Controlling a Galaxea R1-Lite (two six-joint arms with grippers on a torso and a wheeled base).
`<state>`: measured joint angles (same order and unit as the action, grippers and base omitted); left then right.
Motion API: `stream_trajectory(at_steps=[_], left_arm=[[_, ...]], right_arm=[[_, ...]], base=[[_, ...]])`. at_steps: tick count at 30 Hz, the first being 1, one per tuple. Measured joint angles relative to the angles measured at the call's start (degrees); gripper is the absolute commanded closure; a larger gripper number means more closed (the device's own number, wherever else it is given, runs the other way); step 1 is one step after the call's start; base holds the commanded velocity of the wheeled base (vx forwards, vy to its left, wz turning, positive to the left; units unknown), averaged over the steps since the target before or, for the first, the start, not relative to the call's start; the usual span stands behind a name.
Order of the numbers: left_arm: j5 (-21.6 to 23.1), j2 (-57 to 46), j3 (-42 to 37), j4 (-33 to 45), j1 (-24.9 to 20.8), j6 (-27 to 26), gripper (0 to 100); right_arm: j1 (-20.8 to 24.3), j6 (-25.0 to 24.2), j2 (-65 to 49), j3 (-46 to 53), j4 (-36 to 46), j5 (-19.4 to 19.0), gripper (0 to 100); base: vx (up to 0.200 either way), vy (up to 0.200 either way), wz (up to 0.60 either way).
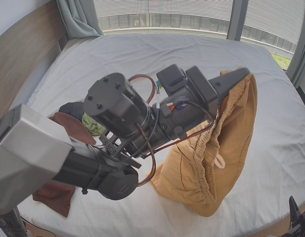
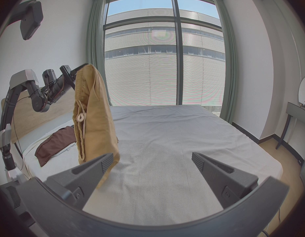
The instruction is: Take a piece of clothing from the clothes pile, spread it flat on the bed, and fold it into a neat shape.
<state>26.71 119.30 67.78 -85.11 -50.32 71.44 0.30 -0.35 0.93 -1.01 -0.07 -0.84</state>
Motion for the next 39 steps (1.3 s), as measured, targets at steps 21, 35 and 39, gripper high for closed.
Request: stream_trajectory(at_steps=[21,35,39], left_arm=[[0.57,-7.61,-12.39,-2.56,10.33,4.55,100],[7.01,-5.79,-27.90,-3.86,16.97,-7.80,100],[6.92,-5.51,-29.17,-3.89,17.38,-9.17,100]], right_arm=[[0.02,0.15,0.00,0.00,0.00,-0.02,0],[0.00,0.17,0.00,0.00,0.00,-0.02,0],[0.00,0.20,0.00,0.00,0.00,-0.02,0]], base=[[0.000,0.000,0.00],[0.000,0.000,0.00],[0.000,0.000,0.00]])
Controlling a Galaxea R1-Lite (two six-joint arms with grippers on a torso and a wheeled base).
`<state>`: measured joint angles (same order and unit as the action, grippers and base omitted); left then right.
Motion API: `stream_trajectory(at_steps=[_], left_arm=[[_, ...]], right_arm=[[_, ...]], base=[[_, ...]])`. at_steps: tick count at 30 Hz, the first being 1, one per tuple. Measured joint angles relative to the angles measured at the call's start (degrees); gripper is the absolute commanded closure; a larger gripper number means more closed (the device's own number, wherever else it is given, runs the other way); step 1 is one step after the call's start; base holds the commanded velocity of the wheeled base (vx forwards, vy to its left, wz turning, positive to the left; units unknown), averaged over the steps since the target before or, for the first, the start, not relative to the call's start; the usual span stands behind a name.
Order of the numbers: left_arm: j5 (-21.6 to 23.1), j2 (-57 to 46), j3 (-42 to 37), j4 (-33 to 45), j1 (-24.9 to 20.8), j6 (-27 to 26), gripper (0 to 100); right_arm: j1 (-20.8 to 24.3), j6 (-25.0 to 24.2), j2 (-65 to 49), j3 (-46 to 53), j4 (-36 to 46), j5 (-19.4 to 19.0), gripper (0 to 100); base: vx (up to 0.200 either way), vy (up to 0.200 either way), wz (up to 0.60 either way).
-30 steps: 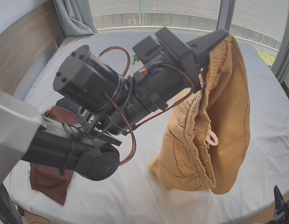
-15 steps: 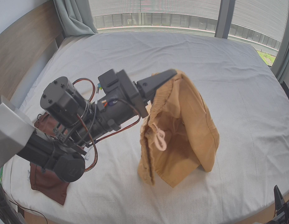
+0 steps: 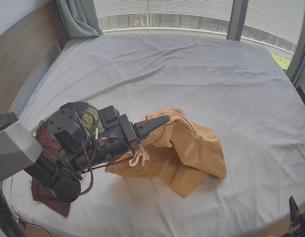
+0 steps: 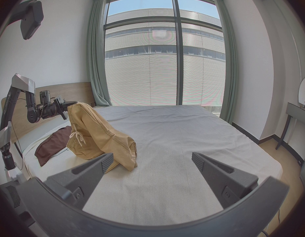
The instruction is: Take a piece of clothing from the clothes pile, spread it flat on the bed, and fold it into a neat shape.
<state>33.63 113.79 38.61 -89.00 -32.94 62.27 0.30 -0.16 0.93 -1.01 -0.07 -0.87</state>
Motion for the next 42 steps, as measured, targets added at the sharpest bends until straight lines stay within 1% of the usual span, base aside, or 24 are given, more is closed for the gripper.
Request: stream_trajectory(at_steps=[12,17,24,30,33,38,42], left_arm=[[-0.30,0.66,-3.41,0.00,4.56,-6.16,100],[-1.58,0.71,-5.95,0.02,6.70,-8.28,100],[-2.38,1.18,-8.46,0.02,11.25,-12.74,100],[-2.40,3.41,-8.84,0.00,15.36,-16.48,100],[-2.40,4.99,-8.81,0.02,16.38,-17.91,100],[-2.29,6.86,-8.70,0.00,18.64,-24.53,100],[-2.18,8.24,-8.02,0.05,21.50,-26.69,100]], right_arm=[[0.00,-0.02,0.00,0.00,0.00,0.00,0],[0.00,-0.02,0.00,0.00,0.00,0.00,0],[0.00,-0.02,0.00,0.00,0.00,0.00,0],[0.00,0.09,0.00,0.00,0.00,0.00,0],[-0.01,0.11,0.00,0.00,0.00,0.00,0],[-0.06,0.13,0.00,0.00,0.00,0.00,0],[-0.06,0.40,0.00,0.00,0.00,-0.04,0]], base=[[0.000,0.000,0.00],[0.000,0.000,0.00],[0.000,0.000,0.00],[0.000,0.000,0.00],[0.000,0.000,0.00],[0.000,0.000,0.00],[0.000,0.000,0.00]])
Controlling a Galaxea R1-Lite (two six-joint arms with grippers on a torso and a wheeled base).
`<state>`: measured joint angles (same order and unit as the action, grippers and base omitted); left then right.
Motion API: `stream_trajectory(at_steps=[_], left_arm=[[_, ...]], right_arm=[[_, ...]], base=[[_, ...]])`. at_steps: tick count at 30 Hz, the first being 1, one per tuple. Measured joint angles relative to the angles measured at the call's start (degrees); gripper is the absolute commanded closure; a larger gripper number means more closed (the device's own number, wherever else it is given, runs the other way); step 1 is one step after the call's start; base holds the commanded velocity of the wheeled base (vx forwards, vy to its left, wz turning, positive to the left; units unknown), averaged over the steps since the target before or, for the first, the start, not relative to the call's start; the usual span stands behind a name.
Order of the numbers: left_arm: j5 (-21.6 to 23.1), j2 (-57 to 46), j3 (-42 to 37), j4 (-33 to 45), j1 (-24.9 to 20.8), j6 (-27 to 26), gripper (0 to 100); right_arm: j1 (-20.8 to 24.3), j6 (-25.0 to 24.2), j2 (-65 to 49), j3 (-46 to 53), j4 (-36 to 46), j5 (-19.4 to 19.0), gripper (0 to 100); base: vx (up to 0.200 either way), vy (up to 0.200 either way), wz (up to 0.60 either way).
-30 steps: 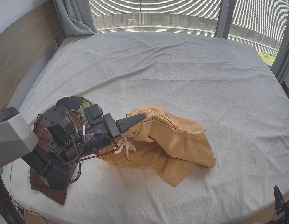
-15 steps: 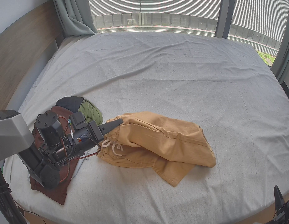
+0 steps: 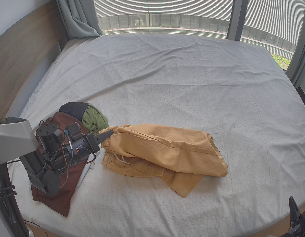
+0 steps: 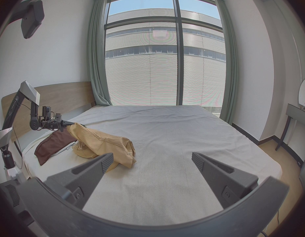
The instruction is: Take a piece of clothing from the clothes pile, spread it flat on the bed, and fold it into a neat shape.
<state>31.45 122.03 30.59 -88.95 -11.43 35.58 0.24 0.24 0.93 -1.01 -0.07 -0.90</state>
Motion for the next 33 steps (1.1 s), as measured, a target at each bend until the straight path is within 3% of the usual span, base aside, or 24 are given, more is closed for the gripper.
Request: stream_trajectory(at_steps=[22,33], left_arm=[[-0.09,2.78,3.04,-0.02,3.56,-0.20,100],[-0.09,2.80,3.29,-0.02,3.58,-0.17,100]], right_arm=[[0.05,1.26,0.00,0.00,-0.48,-0.57,0],[-1.32,1.58,4.63,-7.67,-2.93,-4.68,0]], base=[[0.000,0.000,0.00],[0.000,0.000,0.00]])
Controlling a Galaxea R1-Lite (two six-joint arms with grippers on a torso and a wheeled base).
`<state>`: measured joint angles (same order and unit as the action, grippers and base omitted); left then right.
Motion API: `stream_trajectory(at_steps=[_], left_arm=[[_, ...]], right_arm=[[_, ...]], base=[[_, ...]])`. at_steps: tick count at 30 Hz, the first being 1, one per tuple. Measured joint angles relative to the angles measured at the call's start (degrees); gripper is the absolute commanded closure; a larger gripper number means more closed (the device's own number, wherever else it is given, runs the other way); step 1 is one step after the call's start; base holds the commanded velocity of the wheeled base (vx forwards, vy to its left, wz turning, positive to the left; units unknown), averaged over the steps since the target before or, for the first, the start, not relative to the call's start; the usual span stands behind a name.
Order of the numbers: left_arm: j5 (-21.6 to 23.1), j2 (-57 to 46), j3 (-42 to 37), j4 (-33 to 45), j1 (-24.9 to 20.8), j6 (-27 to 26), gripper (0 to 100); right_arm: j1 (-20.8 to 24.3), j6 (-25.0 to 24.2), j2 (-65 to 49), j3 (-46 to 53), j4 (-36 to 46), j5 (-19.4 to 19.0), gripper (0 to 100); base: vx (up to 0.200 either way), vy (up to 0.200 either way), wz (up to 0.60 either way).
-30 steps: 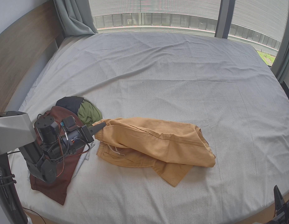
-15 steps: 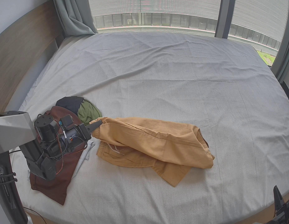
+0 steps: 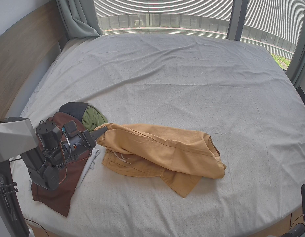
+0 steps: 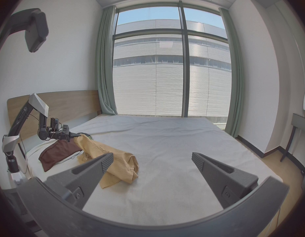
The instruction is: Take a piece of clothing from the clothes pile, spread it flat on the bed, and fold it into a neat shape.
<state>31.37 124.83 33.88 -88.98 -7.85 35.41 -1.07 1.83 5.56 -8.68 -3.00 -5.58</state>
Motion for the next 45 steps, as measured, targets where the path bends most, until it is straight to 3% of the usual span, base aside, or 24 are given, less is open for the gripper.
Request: stream_trajectory(at_steps=[9,15,26,34,38,45], left_arm=[[0.00,0.00,0.16,0.00,0.02,-0.06,100],[0.02,-0.05,0.21,0.00,0.02,-0.13,100],[-0.02,-0.02,0.22,-0.02,0.05,-0.20,100],[0.07,-0.02,0.18,0.00,0.85,-0.17,100],[0.09,-0.02,0.18,0.00,1.05,-0.20,100],[0.46,-0.13,0.05,-0.02,2.04,-0.74,100]], right_arm=[[0.67,-0.68,14.20,-3.33,-1.07,-5.11,0],[1.58,-0.72,24.09,-6.64,-4.02,-6.24,0],[3.27,2.22,42.48,-14.23,-9.91,-10.56,0],[7.59,2.22,53.89,-20.87,-12.96,-13.28,0],[10.08,0.44,58.09,-22.80,-18.81,-13.48,0],[12.25,-7.24,62.96,-23.45,-25.21,-14.20,0]], base=[[0.000,0.000,0.00],[0.000,0.000,0.00],[0.000,0.000,0.00],[0.000,0.000,0.00],[0.000,0.000,0.00],[0.000,0.000,0.00]])
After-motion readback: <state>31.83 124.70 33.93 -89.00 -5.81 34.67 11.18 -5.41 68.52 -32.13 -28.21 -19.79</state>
